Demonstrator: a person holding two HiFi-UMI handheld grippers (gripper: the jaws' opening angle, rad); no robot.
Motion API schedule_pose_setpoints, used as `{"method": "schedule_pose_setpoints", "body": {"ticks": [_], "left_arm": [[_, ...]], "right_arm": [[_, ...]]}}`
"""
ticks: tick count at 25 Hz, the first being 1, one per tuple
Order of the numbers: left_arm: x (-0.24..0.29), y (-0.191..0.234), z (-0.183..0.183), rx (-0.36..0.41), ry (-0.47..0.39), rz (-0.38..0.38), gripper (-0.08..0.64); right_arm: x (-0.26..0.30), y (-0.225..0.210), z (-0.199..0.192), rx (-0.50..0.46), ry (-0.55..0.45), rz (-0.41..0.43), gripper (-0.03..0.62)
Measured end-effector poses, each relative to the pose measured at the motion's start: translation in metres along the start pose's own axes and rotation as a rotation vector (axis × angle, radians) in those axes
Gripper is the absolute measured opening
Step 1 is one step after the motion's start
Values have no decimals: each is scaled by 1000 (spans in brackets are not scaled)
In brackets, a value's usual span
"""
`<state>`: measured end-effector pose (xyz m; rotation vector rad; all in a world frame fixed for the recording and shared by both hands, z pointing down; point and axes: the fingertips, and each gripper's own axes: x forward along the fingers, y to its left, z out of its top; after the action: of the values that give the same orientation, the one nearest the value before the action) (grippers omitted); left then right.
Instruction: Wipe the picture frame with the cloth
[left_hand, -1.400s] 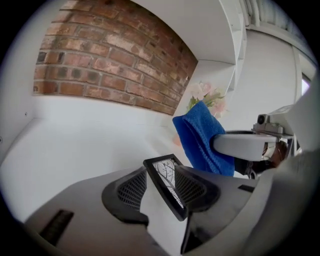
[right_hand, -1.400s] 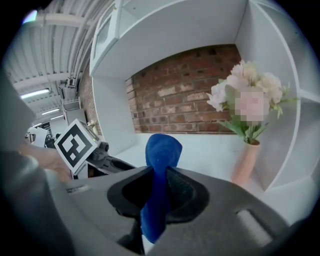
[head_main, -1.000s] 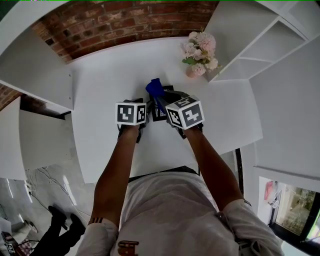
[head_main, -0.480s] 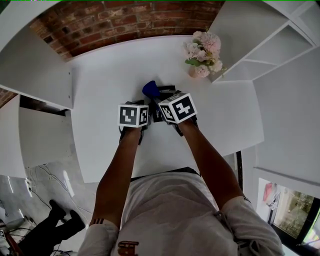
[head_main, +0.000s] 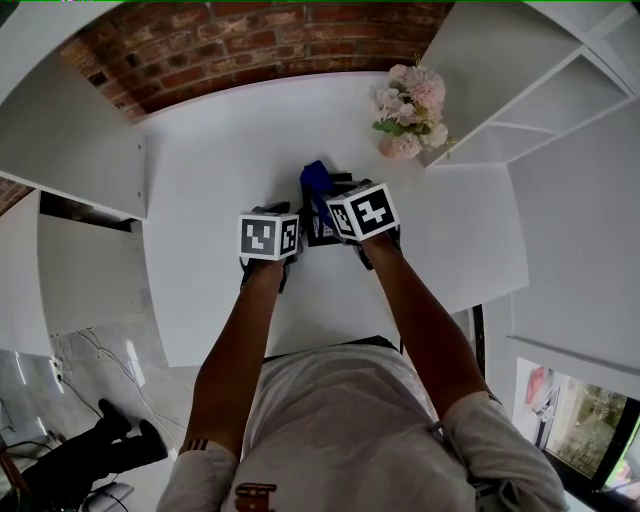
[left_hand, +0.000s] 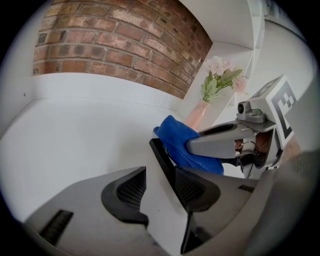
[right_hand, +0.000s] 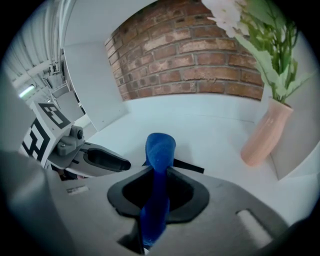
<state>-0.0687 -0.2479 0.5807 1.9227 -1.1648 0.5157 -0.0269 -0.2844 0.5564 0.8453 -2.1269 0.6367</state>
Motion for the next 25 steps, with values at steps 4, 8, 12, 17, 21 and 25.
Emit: {"method": "schedule_pose_setpoints", "body": {"ticks": [4, 8, 12, 17, 21, 25], "left_arm": [[0, 0, -1, 3, -2, -5, 175], [0, 1, 0, 9, 0, -7, 175], [0, 0, 0, 10, 0, -7, 175], [0, 0, 0, 8, 1, -9, 175], [0, 0, 0, 7, 0, -11, 175], [0, 0, 0, 3, 3, -12, 175]], "right_arm": [[-10, -19, -7, 27, -2, -37, 66], [-23, -40, -14, 60, -10, -78, 66], [-34, -54, -21, 83, -11, -112, 66], [-48, -51, -21, 86, -30, -124, 66], [-58, -22, -7, 77, -85, -66, 66], [-58, 11, 5, 84, -117, 12, 66]]}}
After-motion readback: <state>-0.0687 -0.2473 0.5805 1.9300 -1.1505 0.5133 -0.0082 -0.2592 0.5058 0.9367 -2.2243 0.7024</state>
